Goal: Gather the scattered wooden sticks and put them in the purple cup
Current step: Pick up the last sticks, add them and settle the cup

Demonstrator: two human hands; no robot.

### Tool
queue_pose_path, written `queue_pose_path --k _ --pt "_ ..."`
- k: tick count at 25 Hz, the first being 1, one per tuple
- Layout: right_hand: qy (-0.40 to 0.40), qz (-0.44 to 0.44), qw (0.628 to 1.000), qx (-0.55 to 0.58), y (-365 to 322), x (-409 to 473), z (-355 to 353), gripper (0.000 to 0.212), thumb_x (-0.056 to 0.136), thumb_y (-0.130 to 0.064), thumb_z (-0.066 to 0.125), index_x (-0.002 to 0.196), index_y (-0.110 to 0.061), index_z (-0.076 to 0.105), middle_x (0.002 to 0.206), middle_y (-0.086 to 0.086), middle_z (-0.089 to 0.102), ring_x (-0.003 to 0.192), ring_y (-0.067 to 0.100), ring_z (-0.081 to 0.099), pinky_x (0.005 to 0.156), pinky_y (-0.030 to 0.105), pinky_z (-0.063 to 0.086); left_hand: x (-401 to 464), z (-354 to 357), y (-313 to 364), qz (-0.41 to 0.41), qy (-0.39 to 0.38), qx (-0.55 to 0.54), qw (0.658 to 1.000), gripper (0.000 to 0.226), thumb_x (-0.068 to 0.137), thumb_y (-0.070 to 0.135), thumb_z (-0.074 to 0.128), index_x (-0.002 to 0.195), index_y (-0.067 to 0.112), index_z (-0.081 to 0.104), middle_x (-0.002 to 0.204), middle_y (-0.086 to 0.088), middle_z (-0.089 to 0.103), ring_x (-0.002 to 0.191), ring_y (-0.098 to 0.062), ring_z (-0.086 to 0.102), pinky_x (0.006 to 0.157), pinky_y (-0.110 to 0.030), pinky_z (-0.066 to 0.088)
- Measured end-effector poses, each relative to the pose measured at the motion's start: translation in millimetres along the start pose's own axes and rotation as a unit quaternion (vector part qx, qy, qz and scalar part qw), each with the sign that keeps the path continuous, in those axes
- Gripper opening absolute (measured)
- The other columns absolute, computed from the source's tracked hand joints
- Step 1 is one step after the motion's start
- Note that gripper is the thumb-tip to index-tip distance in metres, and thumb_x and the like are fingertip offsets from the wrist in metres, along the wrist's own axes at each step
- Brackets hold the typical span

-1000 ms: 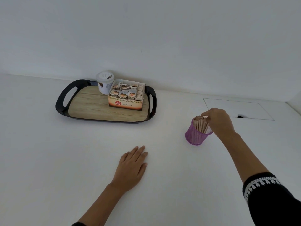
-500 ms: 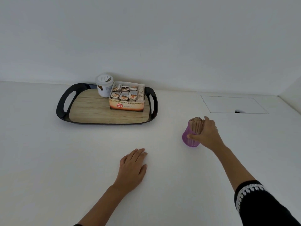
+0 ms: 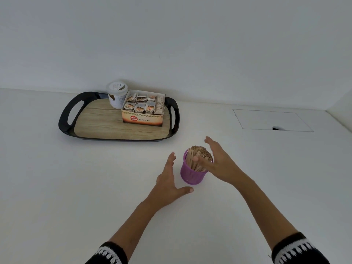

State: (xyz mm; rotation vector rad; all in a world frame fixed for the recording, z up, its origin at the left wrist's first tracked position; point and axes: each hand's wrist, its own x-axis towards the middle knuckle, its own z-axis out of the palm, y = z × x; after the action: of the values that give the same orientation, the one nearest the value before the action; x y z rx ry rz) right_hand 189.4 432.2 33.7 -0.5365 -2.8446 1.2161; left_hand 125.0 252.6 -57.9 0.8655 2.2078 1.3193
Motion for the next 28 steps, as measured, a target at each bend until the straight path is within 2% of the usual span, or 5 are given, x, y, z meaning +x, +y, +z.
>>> queue_pose_path --k 7,13,17,23,28 --pt "-0.049 -0.201 0.926 -0.315 7.6 27.5 16.8 0.078 0.090 -0.065 0.011 0.151 -0.017 0.013 0.159 -0.001 0.015 0.147 0.012 0.001 0.121 0.036 0.006 26.1 31.5 3.8 -0.010 0.061 -0.010 0.998 0.103 0.052 0.070 0.075 0.134 0.053 0.015 0.119 0.032 0.038 0.109 -0.006 0.049 0.096 -0.038 0.047" --pt "-0.046 -0.236 0.951 -0.192 19.6 19.4 13.6 0.055 0.096 -0.053 0.030 0.139 -0.022 0.044 0.144 -0.005 0.046 0.139 0.010 0.032 0.110 0.028 0.030 18.1 43.8 3.3 0.009 0.114 0.035 0.993 0.078 0.056 0.069 0.071 0.119 0.049 0.029 0.104 0.033 0.047 0.094 0.008 0.050 0.083 -0.018 0.033" --pt "0.078 -0.191 0.975 -0.075 8.5 17.8 29.1 0.042 0.088 -0.052 0.053 0.113 -0.022 0.068 0.111 -0.005 0.071 0.102 0.011 0.063 0.088 0.030 0.052 15.1 47.9 3.5 0.008 0.112 0.036 0.993 0.081 0.060 0.060 0.077 0.124 0.043 0.030 0.113 0.026 0.049 0.103 -0.001 0.051 0.089 -0.019 0.033" --pt "0.153 -0.236 0.959 -0.041 12.3 24.1 32.7 0.015 0.086 -0.011 0.064 0.097 -0.009 0.075 0.093 0.003 0.076 0.086 0.016 0.070 0.080 0.033 0.057 12.6 48.3 7.0 -0.003 0.121 0.036 0.992 0.097 0.056 0.061 0.072 0.137 0.030 0.030 0.121 0.020 0.042 0.105 0.000 0.043 0.093 -0.021 0.030" --pt "0.132 -0.371 0.906 -0.153 26.0 16.2 19.6 0.015 0.085 -0.010 0.065 0.095 -0.004 0.074 0.102 0.008 0.074 0.094 0.021 0.069 0.084 0.034 0.056 10.7 48.8 10.9 0.001 0.129 0.034 0.991 0.097 0.057 0.056 0.074 0.139 0.024 0.034 0.127 0.013 0.048 0.110 -0.002 0.043 0.096 -0.022 0.028"
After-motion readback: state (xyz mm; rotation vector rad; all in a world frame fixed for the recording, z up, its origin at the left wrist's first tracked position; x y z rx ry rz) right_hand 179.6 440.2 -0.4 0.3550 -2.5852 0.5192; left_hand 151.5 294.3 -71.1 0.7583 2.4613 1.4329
